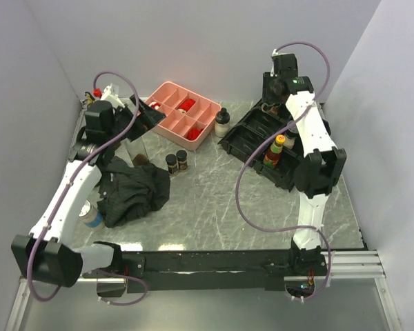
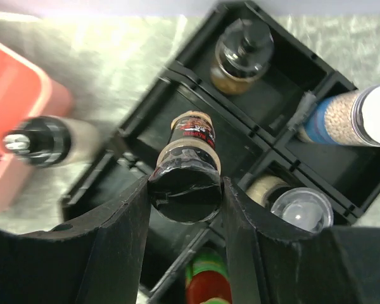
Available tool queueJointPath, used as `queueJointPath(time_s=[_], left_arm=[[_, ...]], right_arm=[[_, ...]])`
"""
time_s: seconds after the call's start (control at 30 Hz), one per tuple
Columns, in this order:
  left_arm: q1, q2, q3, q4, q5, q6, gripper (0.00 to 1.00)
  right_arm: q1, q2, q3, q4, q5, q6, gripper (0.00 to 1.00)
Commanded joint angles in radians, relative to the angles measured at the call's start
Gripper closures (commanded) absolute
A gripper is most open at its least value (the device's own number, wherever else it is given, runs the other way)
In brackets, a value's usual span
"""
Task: Organize the condiment bottles
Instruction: Place the bottle in the storage box.
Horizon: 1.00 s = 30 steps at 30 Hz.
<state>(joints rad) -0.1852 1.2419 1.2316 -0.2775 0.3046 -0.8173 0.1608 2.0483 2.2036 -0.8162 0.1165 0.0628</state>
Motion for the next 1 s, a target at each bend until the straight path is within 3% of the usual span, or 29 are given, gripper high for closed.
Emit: queueJointPath(time_s=[0.0,0.27,0.97], left_arm=[[-0.005,-0.079,-0.040,0.004,-0.168,0.139,0.04],[-0.013,-0.116,-0.087,0.021,-0.226,0.153,0.04],[-0.020,-0.113,-0.089,0.021,-0.236,0.147,0.03]], right_arm=[[-0.004,0.036,0.075,-0.097,0.052,-0.054,0.97],[-0.020,0.079,-0.031,-0.023,-0.001,-0.064,0.95],[-0.079,0.253,-0.024,0.075,-0.038,0.006,0.85]])
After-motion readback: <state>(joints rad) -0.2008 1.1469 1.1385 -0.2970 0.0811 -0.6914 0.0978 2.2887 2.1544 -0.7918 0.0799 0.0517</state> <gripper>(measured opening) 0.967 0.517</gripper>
